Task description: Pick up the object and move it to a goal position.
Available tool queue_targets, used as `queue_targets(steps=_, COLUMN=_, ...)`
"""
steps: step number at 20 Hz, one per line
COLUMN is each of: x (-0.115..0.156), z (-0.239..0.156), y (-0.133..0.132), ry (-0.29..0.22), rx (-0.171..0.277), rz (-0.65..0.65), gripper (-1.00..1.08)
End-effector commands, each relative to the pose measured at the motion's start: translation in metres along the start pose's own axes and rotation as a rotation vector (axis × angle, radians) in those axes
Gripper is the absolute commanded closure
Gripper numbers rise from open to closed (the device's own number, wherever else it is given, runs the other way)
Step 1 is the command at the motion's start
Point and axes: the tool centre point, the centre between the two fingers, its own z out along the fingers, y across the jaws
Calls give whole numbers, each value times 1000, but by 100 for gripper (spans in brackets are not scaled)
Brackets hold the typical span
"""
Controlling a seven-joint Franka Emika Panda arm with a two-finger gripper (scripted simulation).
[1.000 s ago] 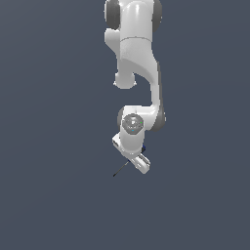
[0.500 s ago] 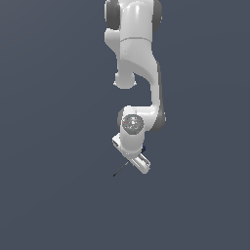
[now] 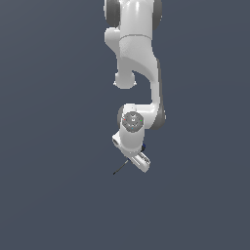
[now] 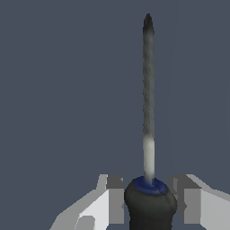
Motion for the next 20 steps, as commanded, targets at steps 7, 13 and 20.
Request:
queue_targets(steps=7, x=-14, z=-28, y=16, ry=1, rx=1, rz=0, gripper=108)
queue_targets(steps=13, x=-31, z=-63, y=36, ry=0, rx=2, rz=0, gripper=108)
queue_targets(steps=20, x=-47, z=-97, y=55, ry=0, rx=2, rz=0, gripper=108)
